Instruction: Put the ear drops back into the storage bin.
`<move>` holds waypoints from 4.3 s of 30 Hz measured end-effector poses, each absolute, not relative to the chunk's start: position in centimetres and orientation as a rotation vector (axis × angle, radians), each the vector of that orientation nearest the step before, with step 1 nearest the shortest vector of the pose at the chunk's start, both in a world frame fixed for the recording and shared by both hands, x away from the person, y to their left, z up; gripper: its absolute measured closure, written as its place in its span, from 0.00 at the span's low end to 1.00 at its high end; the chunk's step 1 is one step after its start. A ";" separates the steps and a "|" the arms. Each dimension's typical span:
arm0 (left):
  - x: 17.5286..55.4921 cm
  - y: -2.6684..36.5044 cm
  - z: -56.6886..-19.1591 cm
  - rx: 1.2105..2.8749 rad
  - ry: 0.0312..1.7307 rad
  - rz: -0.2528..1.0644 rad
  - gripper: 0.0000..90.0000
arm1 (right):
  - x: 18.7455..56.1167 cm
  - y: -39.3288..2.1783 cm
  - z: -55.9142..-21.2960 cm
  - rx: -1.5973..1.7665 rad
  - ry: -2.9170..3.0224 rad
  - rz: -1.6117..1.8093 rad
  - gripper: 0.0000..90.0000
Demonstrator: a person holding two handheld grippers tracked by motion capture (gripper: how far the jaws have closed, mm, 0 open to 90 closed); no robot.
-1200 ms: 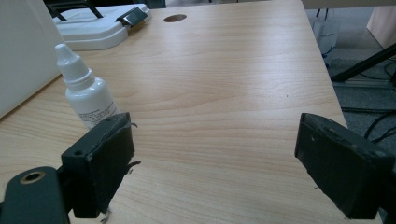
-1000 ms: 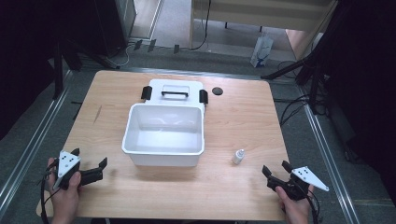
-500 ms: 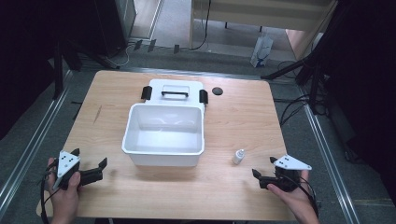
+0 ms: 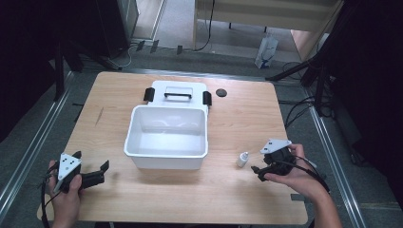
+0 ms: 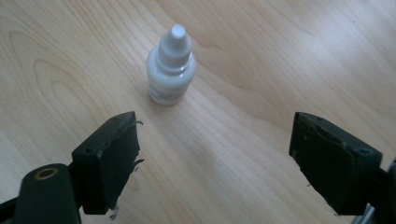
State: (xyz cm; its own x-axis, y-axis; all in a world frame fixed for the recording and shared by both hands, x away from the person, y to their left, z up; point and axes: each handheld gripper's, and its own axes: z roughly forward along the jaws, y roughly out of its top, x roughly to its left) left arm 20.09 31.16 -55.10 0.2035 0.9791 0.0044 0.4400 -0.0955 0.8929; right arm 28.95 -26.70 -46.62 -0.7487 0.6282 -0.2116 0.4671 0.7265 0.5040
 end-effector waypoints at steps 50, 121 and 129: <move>20.1 31.2 -55.1 1.674 1.351 0.830 0.00 | 34.7 -17.7 -45.2 0.543 2.972 -0.055 0.79; 20.2 31.2 -55.1 1.678 1.352 0.826 0.00 | 36.3 -9.1 -30.3 0.482 2.997 0.107 0.80; 20.2 31.3 -55.1 1.669 1.354 0.815 0.00 | 36.4 -6.2 -29.6 0.432 3.009 0.135 0.80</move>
